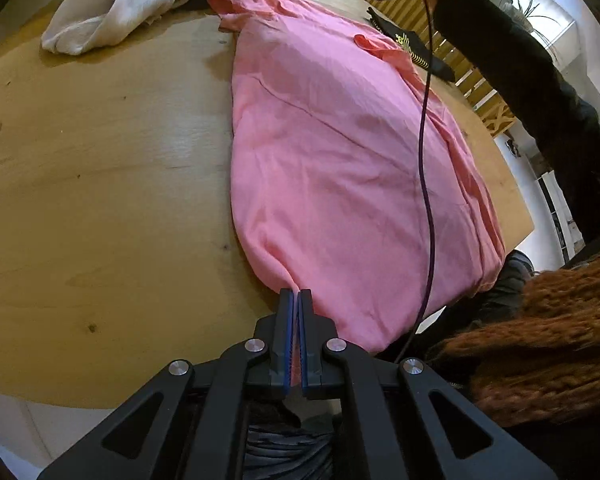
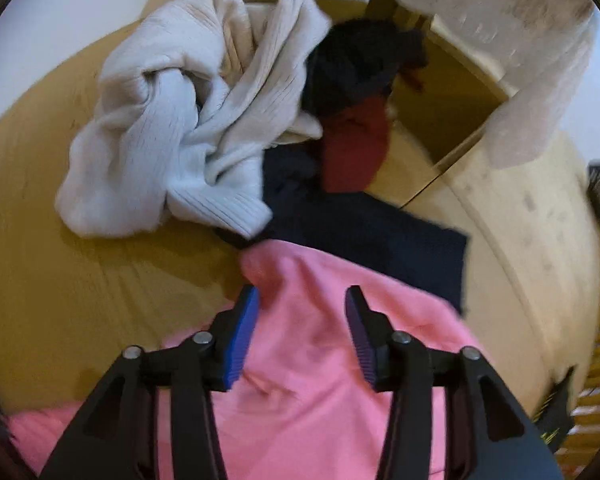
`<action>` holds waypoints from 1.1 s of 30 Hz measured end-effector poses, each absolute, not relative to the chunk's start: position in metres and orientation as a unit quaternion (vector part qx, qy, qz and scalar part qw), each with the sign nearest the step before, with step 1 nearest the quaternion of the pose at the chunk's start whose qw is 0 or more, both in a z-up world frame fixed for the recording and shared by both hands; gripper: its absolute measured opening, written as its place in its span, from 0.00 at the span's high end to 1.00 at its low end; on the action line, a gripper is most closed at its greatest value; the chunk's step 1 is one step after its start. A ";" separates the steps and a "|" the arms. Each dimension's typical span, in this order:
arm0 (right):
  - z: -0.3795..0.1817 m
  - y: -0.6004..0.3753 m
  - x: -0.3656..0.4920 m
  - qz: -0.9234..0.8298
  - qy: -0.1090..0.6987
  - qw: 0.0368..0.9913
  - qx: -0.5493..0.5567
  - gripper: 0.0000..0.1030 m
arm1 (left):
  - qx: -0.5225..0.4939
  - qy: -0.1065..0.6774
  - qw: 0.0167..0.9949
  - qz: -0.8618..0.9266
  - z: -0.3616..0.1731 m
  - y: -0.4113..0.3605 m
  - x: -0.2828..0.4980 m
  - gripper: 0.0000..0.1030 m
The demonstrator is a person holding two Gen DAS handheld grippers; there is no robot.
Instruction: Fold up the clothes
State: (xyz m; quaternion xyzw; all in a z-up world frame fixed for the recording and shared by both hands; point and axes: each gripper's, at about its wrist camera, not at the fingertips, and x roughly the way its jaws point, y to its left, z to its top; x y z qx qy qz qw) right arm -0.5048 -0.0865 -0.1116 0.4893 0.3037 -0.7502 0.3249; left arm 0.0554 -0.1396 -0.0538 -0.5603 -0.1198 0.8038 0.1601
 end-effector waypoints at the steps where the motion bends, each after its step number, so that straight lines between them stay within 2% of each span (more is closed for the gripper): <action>1: -0.114 -0.091 -0.508 -0.747 0.294 0.319 0.503 0.53 | -0.560 -0.119 0.166 0.803 -0.053 -0.138 0.055 0.98; 7: -0.121 -0.109 -0.522 -0.739 0.254 0.275 0.561 0.53 | -0.553 -0.117 0.186 0.804 -0.049 -0.128 0.056 0.98; 14: -0.136 -0.130 -0.517 -0.744 0.289 0.241 0.552 0.53 | -0.548 -0.120 0.188 0.806 -0.048 -0.135 0.061 0.98; 16: -0.137 -0.131 -0.517 -0.753 0.282 0.246 0.541 0.58 | -0.547 -0.119 0.190 0.806 -0.048 -0.137 0.063 0.98; 17: -0.137 -0.130 -0.516 -0.758 0.286 0.245 0.533 0.72 | -0.547 -0.120 0.191 0.806 -0.049 -0.137 0.063 0.98; 18: -0.138 -0.129 -0.516 -0.760 0.290 0.243 0.528 0.81 | -0.546 -0.120 0.192 0.806 -0.049 -0.137 0.063 0.98; 21: -0.140 -0.124 -0.514 -0.756 0.300 0.259 0.522 0.89 | -0.544 -0.121 0.198 0.806 -0.050 -0.137 0.062 0.98; 25: -0.132 -0.114 -0.512 -0.763 0.281 0.279 0.512 0.93 | -0.534 -0.130 0.208 0.809 -0.048 -0.136 0.062 0.98; 33: -0.094 -0.074 -0.522 -0.780 0.205 0.306 0.505 0.94 | -0.498 -0.180 0.251 0.810 -0.029 -0.133 0.063 0.98</action>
